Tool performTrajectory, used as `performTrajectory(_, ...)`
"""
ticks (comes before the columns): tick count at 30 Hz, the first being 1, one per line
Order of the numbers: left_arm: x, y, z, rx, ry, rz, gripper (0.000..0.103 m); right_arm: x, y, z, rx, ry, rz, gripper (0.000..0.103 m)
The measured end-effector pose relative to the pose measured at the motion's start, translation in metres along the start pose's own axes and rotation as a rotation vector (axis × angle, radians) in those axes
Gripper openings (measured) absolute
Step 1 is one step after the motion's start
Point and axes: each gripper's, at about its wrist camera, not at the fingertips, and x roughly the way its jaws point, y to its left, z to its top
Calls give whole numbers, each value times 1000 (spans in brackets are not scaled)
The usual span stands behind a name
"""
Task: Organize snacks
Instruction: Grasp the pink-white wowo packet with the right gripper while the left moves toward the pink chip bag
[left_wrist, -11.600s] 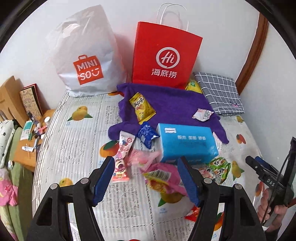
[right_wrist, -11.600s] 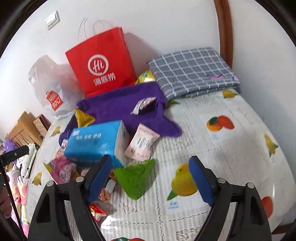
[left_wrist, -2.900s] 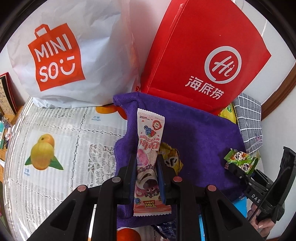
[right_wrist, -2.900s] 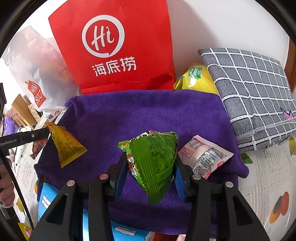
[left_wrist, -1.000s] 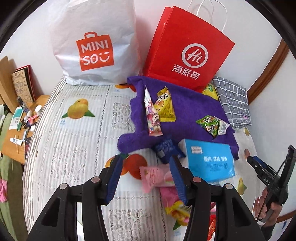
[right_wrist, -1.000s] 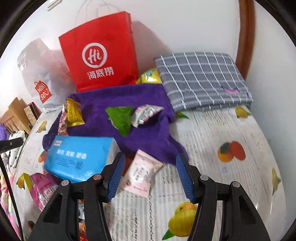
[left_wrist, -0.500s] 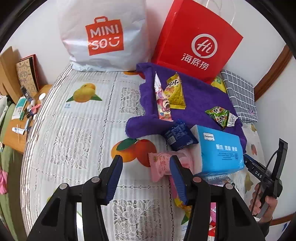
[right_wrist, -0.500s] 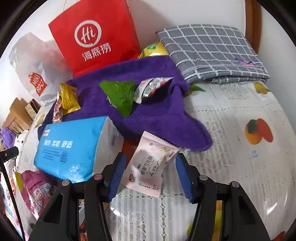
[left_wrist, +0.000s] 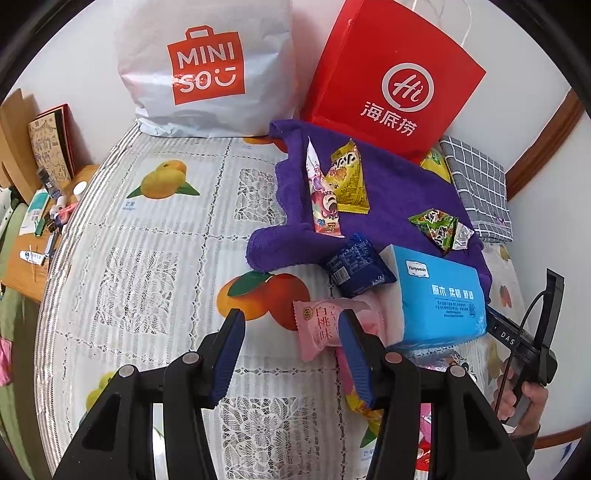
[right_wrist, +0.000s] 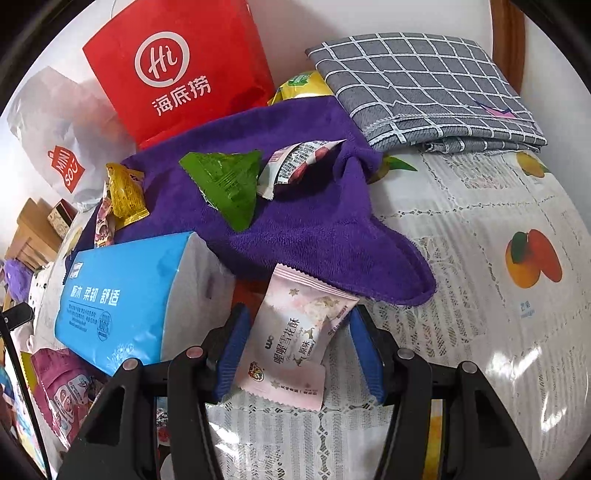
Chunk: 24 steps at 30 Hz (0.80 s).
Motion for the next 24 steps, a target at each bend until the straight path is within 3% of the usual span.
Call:
performTrajectory(4, -1, 0, -1, -2, 2, -7, 50, -3, 0, -2, -51, -4, -2, 43)
performTrajectory(7, -4, 0, -1, -3, -4, -10, 50, -8, -4, -5, -66, 13, 1, 44)
performTrajectory(14, -7, 1, -4, -12, -6, -17, 50, -22, -16, -11, -38, 20, -9, 46)
performTrajectory(18, -7, 0, -5, -10, -3, -18, 50, -26, -12, -14, -48, -7, 28, 61)
performTrajectory(22, -10, -2, -7, -5, -6, -17, 50, -12, -6, -20, -74, 19, -43, 61)
performTrajectory(24, -11, -3, -8, -3, -8, -16, 50, -12, 1, -25, -120, -15, -87, 59)
